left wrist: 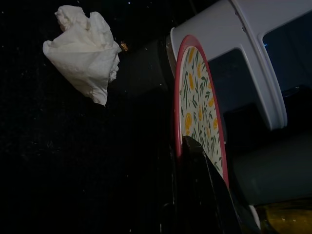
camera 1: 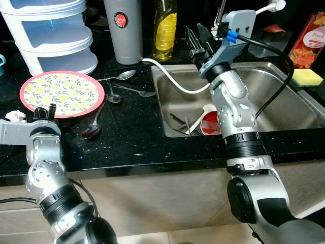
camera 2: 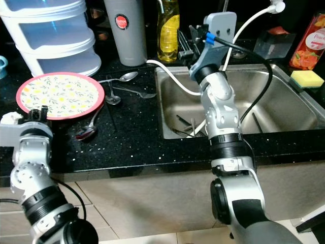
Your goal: Kitchen organization
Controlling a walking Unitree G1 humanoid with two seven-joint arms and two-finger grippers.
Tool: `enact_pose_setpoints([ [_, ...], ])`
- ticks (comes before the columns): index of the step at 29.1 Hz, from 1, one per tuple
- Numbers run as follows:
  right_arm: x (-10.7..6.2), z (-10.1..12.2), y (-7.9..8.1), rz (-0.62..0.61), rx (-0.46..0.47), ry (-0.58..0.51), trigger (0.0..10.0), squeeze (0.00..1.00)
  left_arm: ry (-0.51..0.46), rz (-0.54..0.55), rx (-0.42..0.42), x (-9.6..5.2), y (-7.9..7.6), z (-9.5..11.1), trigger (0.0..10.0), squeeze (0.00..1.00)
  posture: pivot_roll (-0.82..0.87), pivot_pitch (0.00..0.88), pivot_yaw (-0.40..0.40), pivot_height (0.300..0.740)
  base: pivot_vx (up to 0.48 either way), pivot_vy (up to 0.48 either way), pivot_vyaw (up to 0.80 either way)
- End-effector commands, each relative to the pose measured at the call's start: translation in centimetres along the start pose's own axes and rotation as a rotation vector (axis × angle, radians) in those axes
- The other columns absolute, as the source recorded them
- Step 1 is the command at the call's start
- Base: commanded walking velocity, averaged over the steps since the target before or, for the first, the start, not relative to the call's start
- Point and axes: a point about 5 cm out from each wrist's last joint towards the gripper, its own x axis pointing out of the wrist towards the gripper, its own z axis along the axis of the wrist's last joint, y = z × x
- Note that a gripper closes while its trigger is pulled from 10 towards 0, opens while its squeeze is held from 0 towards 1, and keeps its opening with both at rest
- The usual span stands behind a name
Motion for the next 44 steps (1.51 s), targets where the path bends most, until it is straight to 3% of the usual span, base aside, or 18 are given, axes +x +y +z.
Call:
enact_pose_setpoints([
  [1,0.2,-0.1,0.2,0.006,-0.002,0.009,10.0,0.0,0.039,0.086,0.034,-0.1,2.1,-1.1,0.0,0.0,-0.03,0.0,-0.061,0.74,0.0,0.0,0.0],
  [3,0.1,-0.1,0.1,0.005,-0.002,0.009,10.0,0.0,0.006,0.055,0.076,-0.2,1.5,-0.8,0.0,0.0,-0.03,0.0,-0.059,0.74,0.0,0.0,0.0],
  [4,0.1,-0.1,0.1,0.002,-0.002,0.008,10.0,0.0,-0.042,0.018,0.128,-0.4,0.7,-0.3,6.2,0.0,-0.03,0.0,-0.059,0.74,0.0,0.0,0.0],
  [6,0.1,-0.1,0.1,0.0,-0.002,0.009,10.0,0.0,-0.068,0.004,0.154,-0.5,0.3,0.0,6.2,0.0,-0.03,0.0,-0.059,0.74,0.0,0.0,0.0],
  [7,0.0,-0.1,0.0,-0.001,-0.003,0.009,10.0,0.0,-0.115,-0.01,0.201,-0.6,-0.4,0.5,10.0,0.0,-0.03,0.0,-0.057,0.74,0.0,0.0,0.0],
  [9,0.0,0.0,-0.1,-0.006,-0.004,0.008,10.0,0.0,-0.189,-0.057,0.261,-1.1,-2.0,1.1,10.0,0.0,-0.03,0.0,-0.056,0.74,0.0,0.0,0.0],
  [10,0.0,0.0,-0.1,-0.006,-0.004,0.008,10.0,0.0,-0.189,-0.057,0.261,-1.1,-2.0,1.1,10.0,0.0,-0.03,0.0,-0.056,0.74,0.0,0.0,0.0],
  [11,0.0,0.0,-0.1,-0.01,-0.005,0.008,10.0,0.0,-0.224,-0.107,0.295,-1.5,-3.3,1.3,10.0,0.0,-0.04,0.0,-0.052,0.74,0.0,0.0,0.0],
  [16,-0.1,0.2,-0.3,-0.024,0.013,-0.002,10.0,0.0,-0.271,-0.259,0.348,-2.6,-6.4,1.3,10.0,0.0,-0.04,0.0,-0.048,0.74,0.0,0.0,0.0],
  [18,-0.1,0.3,-0.4,-0.03,0.025,-0.004,10.0,0.0,-0.278,-0.287,0.358,-2.8,-6.9,1.3,10.0,0.0,-0.04,0.0,-0.048,0.74,0.0,0.0,0.0],
  [22,0.1,0.8,-1.8,-0.097,0.211,-0.021,10.0,0.0,-0.289,-0.414,0.399,-3.8,-8.8,0.9,10.0,0.0,-0.04,0.0,-0.044,0.74,0.0,0.0,0.0],
  [23,0.2,0.9,-2.0,-0.106,0.304,-0.025,10.0,0.0,-0.278,-0.461,0.408,-4.1,-9.3,0.6,10.0,0.0,-0.04,0.0,-0.044,0.74,0.0,0.0,0.0],
  [25,0.2,1.0,-2.1,-0.107,0.332,-0.026,10.0,0.0,-0.272,-0.479,0.412,-4.2,-9.5,0.5,10.0,0.0,-0.04,0.0,-0.042,0.74,0.0,0.0,0.0],
  [30,0.1,1.5,-2.7,-0.066,0.678,-0.067,10.0,0.0,-0.25,-0.59,0.407,-5.2,-10.8,0.2,10.0,0.0,-0.05,0.0,-0.04,0.74,0.0,0.0,0.0],
  [36,-0.3,2.4,-2.3,0.026,0.702,-0.092,10.0,0.0,-0.274,-0.574,0.384,-4.9,-10.8,1.4,10.0,0.0,-0.07,0.0,-0.024,0.74,0.0,0.0,0.0],
  [44,-0.7,2.3,-2.5,0.018,0.73,-0.075,10.0,0.0,-0.247,-0.579,0.384,-4.7,-10.5,1.2,10.0,0.0,-0.07,0.0,-0.02,0.74,0.0,0.0,0.0],
])
